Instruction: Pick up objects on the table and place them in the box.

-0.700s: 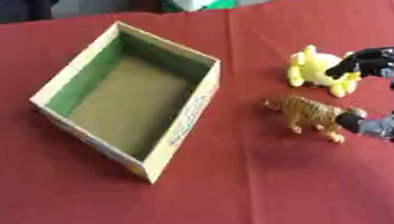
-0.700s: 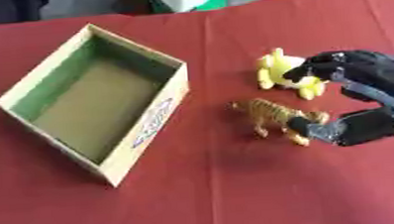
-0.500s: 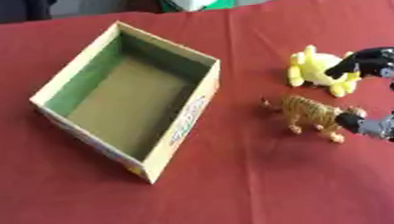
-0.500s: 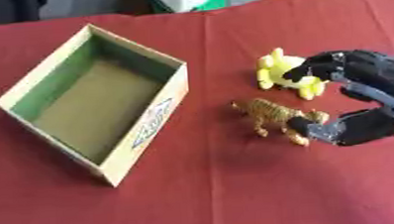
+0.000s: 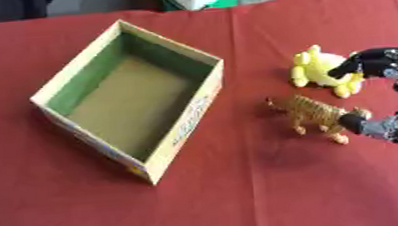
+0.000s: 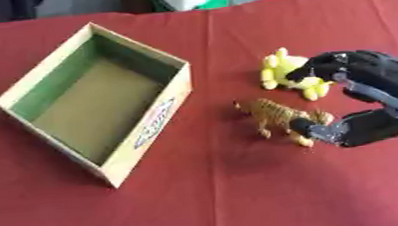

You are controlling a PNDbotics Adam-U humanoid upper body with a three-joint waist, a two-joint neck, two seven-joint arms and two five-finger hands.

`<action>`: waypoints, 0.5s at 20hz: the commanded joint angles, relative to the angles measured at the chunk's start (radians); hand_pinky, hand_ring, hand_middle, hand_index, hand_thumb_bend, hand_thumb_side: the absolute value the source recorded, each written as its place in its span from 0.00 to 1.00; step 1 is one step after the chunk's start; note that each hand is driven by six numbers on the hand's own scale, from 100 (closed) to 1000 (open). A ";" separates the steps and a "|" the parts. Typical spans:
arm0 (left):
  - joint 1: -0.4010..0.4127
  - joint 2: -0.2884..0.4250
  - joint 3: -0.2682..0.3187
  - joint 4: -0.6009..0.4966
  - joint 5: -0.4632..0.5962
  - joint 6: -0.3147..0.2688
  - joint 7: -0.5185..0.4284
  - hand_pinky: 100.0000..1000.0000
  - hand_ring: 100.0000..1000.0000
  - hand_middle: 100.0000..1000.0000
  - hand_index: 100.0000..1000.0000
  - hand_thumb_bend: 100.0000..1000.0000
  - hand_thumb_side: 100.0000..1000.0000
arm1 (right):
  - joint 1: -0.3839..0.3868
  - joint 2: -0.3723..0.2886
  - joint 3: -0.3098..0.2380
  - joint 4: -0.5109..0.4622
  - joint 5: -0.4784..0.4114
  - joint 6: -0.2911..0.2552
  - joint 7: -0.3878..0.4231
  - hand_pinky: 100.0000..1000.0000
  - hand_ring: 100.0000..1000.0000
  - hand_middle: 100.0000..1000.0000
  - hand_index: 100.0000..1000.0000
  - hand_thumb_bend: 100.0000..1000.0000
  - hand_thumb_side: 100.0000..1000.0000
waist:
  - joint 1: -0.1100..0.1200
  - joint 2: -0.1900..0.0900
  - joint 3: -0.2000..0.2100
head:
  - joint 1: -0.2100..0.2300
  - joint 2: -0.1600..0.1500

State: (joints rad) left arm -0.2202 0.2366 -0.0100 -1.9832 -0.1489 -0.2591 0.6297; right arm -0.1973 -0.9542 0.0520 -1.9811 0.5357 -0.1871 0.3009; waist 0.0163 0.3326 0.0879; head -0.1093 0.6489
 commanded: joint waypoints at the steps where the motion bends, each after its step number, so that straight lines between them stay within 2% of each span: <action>1: -0.010 0.007 -0.003 -0.017 0.002 -0.001 -0.003 0.75 0.59 0.66 0.79 0.00 0.95 | -0.023 -0.039 0.006 -0.019 0.026 0.012 0.013 0.61 0.87 0.72 0.88 0.42 0.90 | -0.004 -0.016 0.002 | -0.005 -0.013; 4: -0.009 0.007 -0.003 -0.017 0.002 0.000 -0.004 0.75 0.59 0.66 0.79 0.00 0.95 | -0.041 -0.043 0.022 -0.019 0.047 0.021 0.042 0.62 0.87 0.72 0.88 0.49 0.90 | -0.006 -0.017 0.005 | -0.007 -0.015; 10: -0.009 0.005 -0.005 -0.017 0.002 0.000 -0.006 0.75 0.59 0.66 0.78 0.00 0.95 | -0.073 -0.045 0.054 -0.019 0.086 0.048 0.108 0.62 0.87 0.73 0.87 0.53 0.88 | -0.012 -0.016 0.009 | -0.012 -0.016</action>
State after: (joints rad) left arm -0.2202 0.2361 -0.0155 -1.9832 -0.1489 -0.2574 0.6268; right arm -0.2588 -0.9635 0.1090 -1.9811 0.6079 -0.1431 0.3961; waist 0.0078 0.3326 0.0965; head -0.1176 0.6462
